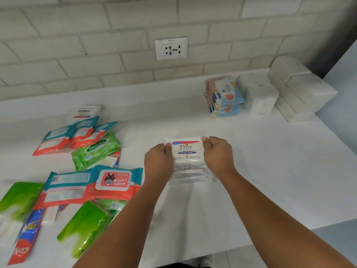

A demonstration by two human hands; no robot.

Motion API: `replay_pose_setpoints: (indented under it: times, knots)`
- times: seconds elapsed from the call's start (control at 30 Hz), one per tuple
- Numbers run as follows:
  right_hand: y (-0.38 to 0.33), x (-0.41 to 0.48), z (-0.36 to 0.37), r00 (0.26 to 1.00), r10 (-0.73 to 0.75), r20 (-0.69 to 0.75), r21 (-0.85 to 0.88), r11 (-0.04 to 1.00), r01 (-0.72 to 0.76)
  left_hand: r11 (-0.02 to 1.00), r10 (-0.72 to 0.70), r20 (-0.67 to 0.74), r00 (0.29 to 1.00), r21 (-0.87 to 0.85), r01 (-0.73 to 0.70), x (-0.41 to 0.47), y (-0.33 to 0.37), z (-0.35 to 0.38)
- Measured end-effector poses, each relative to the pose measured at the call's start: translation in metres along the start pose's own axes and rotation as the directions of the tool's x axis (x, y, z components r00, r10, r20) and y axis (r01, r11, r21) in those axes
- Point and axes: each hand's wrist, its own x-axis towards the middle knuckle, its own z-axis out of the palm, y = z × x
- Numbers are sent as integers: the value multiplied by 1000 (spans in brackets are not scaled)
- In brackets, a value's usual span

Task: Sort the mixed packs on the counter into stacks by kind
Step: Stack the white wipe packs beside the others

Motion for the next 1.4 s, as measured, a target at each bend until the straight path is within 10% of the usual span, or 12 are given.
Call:
replay_pose_setpoints:
  times: [0.7,1.4]
  knots:
    - [-39,21,16,988,-151,24,-241,958,153,994,-33,-46,998,-103,28,16,-24,-32]
    - [-200,58,257,892,-295,343,-59,941,334,982,150,-217,965,142,-121,187,-202,-189]
